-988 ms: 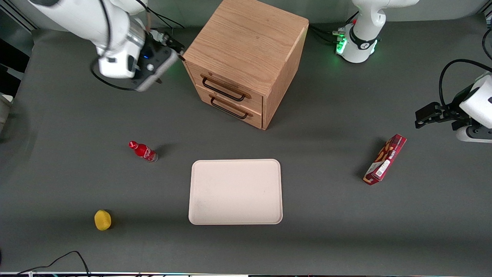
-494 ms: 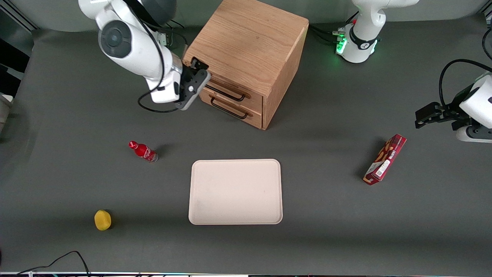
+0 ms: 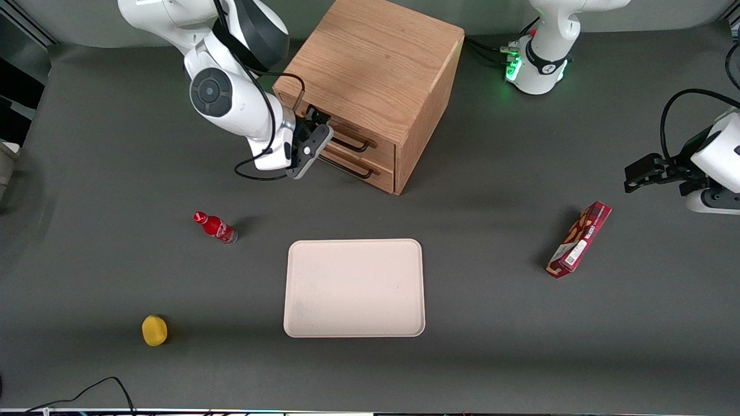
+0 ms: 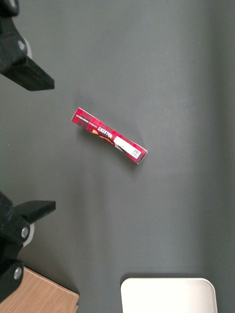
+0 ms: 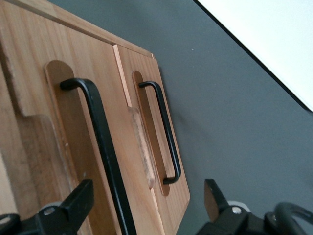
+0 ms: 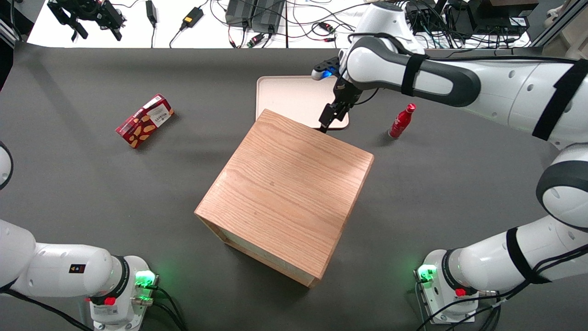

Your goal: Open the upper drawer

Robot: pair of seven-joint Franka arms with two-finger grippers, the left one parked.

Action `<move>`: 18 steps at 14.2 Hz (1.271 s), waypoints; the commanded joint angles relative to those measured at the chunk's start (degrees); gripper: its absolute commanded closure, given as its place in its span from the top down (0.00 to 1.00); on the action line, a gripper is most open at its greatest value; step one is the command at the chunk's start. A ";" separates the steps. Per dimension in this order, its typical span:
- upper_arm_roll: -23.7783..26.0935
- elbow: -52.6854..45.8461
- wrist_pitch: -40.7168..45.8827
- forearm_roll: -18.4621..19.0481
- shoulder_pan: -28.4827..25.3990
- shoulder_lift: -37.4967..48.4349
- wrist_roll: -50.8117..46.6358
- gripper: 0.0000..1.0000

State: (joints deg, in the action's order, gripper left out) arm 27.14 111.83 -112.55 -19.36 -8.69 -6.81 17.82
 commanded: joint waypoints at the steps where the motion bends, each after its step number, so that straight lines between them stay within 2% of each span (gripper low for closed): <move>1: 0.55 0.49 -2.84 -2.43 0.16 -1.27 1.51 1.00; 11: 1.43 1.46 -5.92 -2.62 0.51 -3.64 1.69 1.00; 13: 0.73 0.07 -5.92 -2.35 0.78 -5.49 3.52 1.00; 18: -4.54 -6.08 -5.22 -2.17 0.60 -10.41 5.99 1.00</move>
State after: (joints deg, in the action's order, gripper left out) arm 24.36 109.96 -117.98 -21.24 -7.99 -13.44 21.85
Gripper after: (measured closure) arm 0.000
